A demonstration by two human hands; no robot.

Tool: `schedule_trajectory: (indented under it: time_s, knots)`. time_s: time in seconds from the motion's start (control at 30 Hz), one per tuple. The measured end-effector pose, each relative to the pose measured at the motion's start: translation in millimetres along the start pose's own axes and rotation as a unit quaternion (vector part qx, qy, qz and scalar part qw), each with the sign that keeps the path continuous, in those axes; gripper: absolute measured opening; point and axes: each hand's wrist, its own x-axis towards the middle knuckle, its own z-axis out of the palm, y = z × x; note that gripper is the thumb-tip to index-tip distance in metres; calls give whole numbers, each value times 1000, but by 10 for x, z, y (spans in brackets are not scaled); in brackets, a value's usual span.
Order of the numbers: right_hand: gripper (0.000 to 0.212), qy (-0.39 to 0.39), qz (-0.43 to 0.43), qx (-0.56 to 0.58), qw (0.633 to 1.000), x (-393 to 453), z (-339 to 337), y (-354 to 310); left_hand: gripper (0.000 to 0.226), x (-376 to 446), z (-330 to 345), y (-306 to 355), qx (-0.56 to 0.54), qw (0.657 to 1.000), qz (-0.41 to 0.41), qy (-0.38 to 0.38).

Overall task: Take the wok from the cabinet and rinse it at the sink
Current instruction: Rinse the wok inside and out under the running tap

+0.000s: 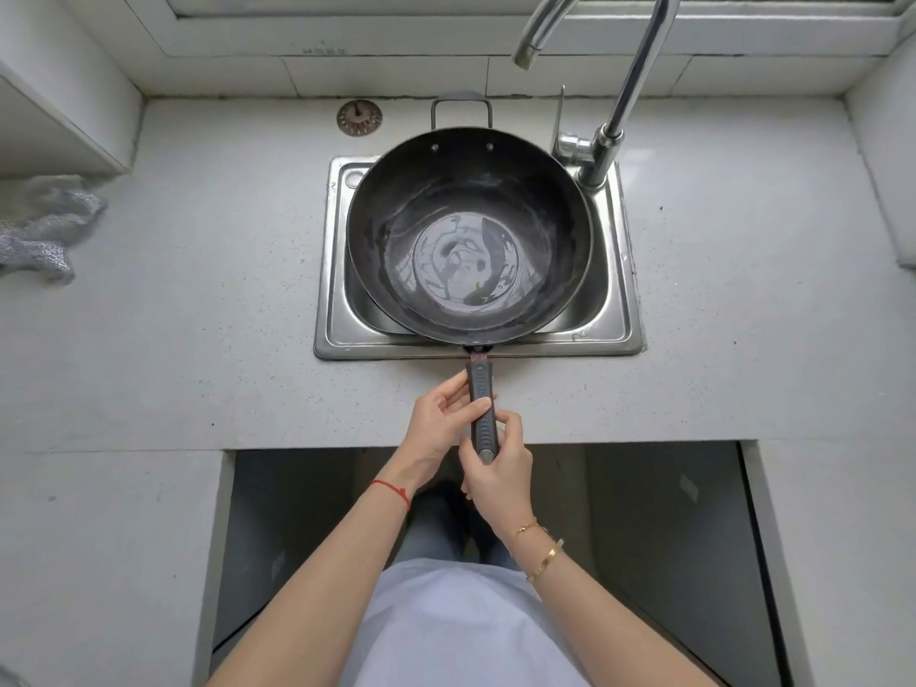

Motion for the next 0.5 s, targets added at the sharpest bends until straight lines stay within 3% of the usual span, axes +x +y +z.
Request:
schedule_trajectory:
  time_s: [0.13, 0.33, 0.5]
  knots:
    - [26, -19, -2, -60, 998, 21, -60, 14, 55, -9, 25, 11, -1, 1000, 0, 5]
    - [43, -24, -82, -223, 971, 120, -432, -30, 50, -40, 84, -8, 13, 1000, 13, 12]
    - [44, 5, -154, -198, 968, 328, -660, -108, 62, -96, 139, -51, 18, 999, 20, 21]
